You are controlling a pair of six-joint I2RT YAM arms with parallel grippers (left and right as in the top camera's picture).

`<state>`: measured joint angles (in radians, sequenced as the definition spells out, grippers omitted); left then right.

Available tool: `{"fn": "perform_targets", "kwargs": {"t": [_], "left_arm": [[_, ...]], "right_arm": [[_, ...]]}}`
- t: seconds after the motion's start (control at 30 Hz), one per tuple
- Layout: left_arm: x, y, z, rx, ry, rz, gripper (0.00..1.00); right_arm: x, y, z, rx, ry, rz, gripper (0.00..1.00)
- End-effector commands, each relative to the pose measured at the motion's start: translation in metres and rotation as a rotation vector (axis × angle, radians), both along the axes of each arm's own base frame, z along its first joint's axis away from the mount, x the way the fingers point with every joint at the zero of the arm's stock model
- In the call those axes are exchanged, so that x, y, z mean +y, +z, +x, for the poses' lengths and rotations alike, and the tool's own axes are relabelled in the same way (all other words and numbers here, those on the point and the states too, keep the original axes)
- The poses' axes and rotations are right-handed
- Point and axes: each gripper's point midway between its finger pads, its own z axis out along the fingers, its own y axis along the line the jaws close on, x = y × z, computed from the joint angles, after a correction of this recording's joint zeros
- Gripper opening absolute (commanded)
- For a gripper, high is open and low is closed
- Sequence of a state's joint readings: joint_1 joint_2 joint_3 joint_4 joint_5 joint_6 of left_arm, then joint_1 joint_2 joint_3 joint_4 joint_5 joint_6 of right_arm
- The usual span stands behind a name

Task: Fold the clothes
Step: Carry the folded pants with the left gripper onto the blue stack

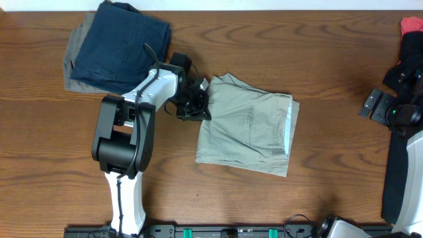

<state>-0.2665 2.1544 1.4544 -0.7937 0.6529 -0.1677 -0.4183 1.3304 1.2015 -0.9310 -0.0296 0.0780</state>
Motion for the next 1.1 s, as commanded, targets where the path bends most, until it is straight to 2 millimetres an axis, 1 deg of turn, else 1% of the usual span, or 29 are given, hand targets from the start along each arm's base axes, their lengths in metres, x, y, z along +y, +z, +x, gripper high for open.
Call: {"fn": "perform_targets", "kwargs": {"t": [0.0, 0.13, 0.27, 0.4, 0.5, 0.57, 0.7, 0.87, 1.0, 1.07], "left_arm": [[0.018, 0.008, 0.023, -0.069, 0.044, 0.128, 0.06], [0.033, 0.029, 0.051, -0.158, 0.058, 0.236, 0.06], [0.05, 0.061, 0.085, -0.287, 0.07, 0.353, 0.06], [0.066, 0.099, 0.121, -0.438, 0.086, 0.431, 0.06], [0.077, 0.119, 0.139, -0.513, 0.104, 0.456, 0.06], [0.09, 0.131, 0.151, -0.554, 0.14, 0.483, 0.06], [0.114, 0.148, 0.172, -0.619, 0.212, 0.498, 0.06], [0.147, 0.157, 0.191, -0.668, 0.295, 0.503, 0.06], [0.162, 0.165, 0.198, -0.694, 0.331, 0.506, 0.06], [0.163, 0.171, 0.2, -0.707, 0.336, 0.505, 0.06]], "right_arm": [[0.001, 0.006, 0.001, -0.013, 0.016, -0.015, 0.99], [0.001, 0.006, 0.001, -0.013, 0.016, -0.015, 0.99], [0.001, 0.006, 0.001, -0.013, 0.016, -0.015, 0.99], [0.001, 0.006, 0.001, -0.013, 0.016, -0.016, 0.99], [0.001, 0.006, 0.001, -0.013, 0.016, -0.016, 0.99], [0.001, 0.006, 0.001, -0.013, 0.016, -0.015, 0.99], [0.001, 0.006, 0.001, -0.013, 0.016, -0.016, 0.99], [0.001, 0.006, 0.001, -0.013, 0.016, -0.015, 0.99], [0.001, 0.006, 0.001, -0.013, 0.016, -0.016, 0.99], [0.001, 0.006, 0.001, -0.013, 0.016, -0.015, 0.99]]}}
